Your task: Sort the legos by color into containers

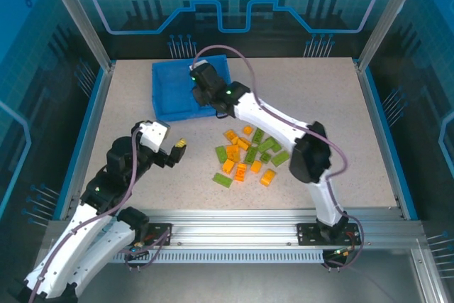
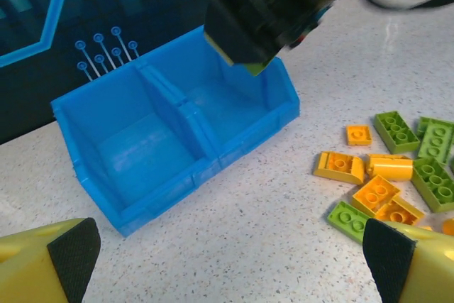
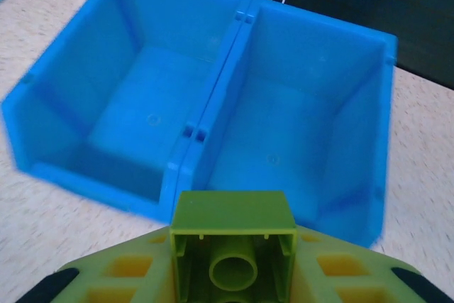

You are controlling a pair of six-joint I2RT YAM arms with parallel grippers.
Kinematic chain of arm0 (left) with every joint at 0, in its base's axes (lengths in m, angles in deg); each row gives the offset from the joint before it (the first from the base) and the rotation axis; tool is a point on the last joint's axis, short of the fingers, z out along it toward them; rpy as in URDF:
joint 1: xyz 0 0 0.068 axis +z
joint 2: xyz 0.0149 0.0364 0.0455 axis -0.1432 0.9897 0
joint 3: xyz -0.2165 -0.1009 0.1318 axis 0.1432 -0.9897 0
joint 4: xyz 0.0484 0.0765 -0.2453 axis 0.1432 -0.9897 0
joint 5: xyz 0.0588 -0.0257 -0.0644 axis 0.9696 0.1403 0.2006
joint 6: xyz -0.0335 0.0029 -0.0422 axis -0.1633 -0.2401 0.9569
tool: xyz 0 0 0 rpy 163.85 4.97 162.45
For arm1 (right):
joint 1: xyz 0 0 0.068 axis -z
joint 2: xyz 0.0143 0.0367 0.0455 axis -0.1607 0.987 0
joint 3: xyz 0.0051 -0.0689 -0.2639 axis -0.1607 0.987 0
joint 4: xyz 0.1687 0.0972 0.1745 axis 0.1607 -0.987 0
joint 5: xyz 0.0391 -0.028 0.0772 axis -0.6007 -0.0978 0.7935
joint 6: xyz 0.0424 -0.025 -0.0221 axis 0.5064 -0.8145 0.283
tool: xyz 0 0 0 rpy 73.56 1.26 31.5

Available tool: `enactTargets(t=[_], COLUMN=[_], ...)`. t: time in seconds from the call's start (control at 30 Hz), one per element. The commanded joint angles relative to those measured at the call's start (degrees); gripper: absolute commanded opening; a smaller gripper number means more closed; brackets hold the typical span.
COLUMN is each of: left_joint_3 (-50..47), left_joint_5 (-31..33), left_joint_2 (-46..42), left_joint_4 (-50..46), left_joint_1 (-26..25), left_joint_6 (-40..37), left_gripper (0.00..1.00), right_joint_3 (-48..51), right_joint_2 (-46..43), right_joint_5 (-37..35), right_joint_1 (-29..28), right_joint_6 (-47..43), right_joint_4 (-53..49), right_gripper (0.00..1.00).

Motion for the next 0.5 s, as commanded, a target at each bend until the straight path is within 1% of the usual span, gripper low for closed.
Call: enactTargets(t=[0.0,0.1,0.13,0.2,0.27,0.37,0.47], left_joint_3=[2.3,1.5,1.2,0.6,0.3,0.1,0.2], left_joint_5=[-3.2,-9.5,-10.8,-11.7,-11.7,-11.5,-11.2], left_joint_2=[-0.1,-0.6,-0.8,-1.1,-1.0,-0.9,-0.4], left_joint_4=[-1.8,-2.1,-2.0,-1.6,-1.6,-1.6,-1.5], left_joint_1=[0.3,0.3,0.3,0.3,0.3,0.3,0.3], left_joint_6=[-0.6,-3.3,-3.9,-4.3,-4.8,-5.4,-5.6], left_gripper=[0.99,0.99,0.99,0.99,0.99,0.99,0.99], right_joint_3=[-12.1,-22.8,-26.3,-30.9,-32.1,-31.9,-32.2], right_joint_2=[10.1,18.6,21.4,25.5,27.7,29.4,30.1], right_joint_5=[-0.2,1.6,2.1,3.0,4.9,8.1,11.2], right_joint_1=[2.5,3.9,4.3,5.0,5.6,6.5,7.0], right_joint_6=[-3.2,-2.8,-2.7,-2.6,-2.2,-0.2,1.5], right_joint_4=[-6.6,-9.7,-10.7,-11.5,-10.8,-10.1,-9.8], right_gripper=[0.36,0.36,0.36,0.36,0.38,0.43,0.52])
